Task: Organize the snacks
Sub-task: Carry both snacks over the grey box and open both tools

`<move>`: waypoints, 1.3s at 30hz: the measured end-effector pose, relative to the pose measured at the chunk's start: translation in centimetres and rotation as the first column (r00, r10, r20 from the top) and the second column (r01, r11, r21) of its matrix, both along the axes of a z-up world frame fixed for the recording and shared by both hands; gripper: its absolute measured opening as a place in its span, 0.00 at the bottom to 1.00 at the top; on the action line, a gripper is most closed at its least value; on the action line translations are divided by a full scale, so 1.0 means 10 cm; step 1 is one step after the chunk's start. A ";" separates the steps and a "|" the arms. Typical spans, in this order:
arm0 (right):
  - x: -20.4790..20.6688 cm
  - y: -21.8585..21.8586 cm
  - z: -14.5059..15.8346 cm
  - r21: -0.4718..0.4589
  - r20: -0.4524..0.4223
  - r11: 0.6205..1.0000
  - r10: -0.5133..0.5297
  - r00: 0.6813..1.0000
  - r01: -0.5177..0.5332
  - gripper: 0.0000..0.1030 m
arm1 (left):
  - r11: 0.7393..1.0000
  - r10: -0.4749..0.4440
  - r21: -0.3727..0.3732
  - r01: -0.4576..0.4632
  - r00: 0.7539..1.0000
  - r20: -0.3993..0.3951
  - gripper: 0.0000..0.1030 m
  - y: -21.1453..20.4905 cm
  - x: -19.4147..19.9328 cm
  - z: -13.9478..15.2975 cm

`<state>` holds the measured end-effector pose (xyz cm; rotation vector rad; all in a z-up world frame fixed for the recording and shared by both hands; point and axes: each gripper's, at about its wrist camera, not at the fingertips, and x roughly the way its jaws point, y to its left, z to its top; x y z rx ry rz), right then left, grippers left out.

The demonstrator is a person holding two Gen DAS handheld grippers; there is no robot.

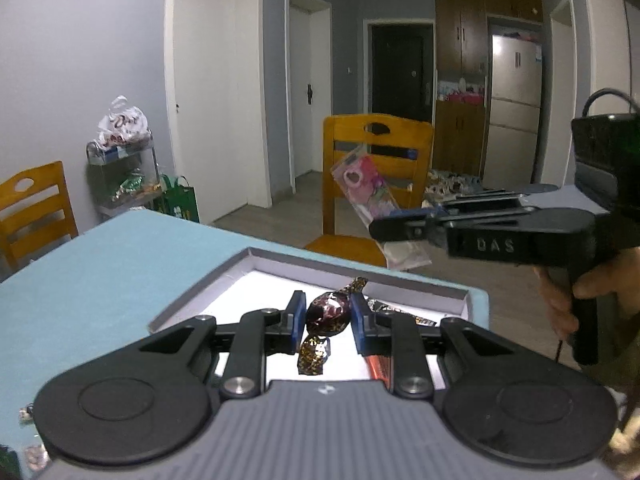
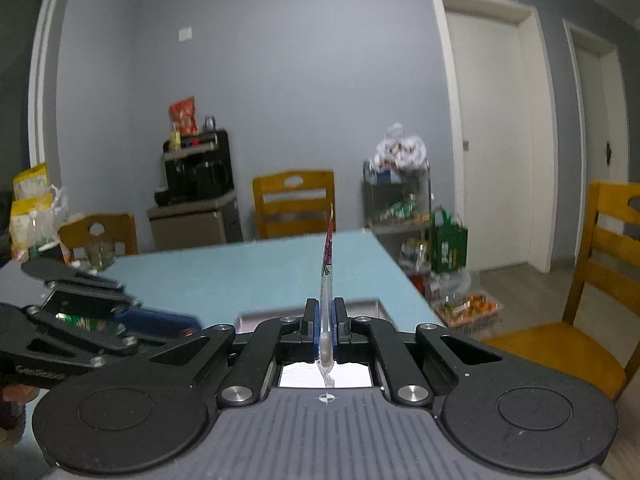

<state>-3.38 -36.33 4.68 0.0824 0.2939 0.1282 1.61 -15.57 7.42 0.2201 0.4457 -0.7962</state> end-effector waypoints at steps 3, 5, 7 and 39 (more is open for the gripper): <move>0.03 -0.02 -0.11 0.002 -0.036 1.000 0.003 0.999 -0.003 0.08 | 1.000 0.004 0.017 -0.003 0.999 -0.038 0.21 -0.18 0.08 -0.14; 0.05 -0.02 -0.16 0.009 -0.057 1.000 0.006 0.998 -0.005 0.08 | 0.999 0.014 0.030 -0.012 0.998 -0.056 0.21 -0.27 0.12 -0.22; 0.08 -0.02 -0.20 0.012 -0.075 1.000 0.007 0.997 -0.006 0.08 | 0.999 0.015 0.042 -0.013 0.997 -0.071 0.21 -0.35 0.15 -0.31; 0.22 -0.11 -0.58 0.018 -0.239 1.000 -0.002 0.971 0.006 0.08 | 0.994 0.041 0.106 -0.028 0.991 -0.124 0.21 -0.62 0.33 -0.68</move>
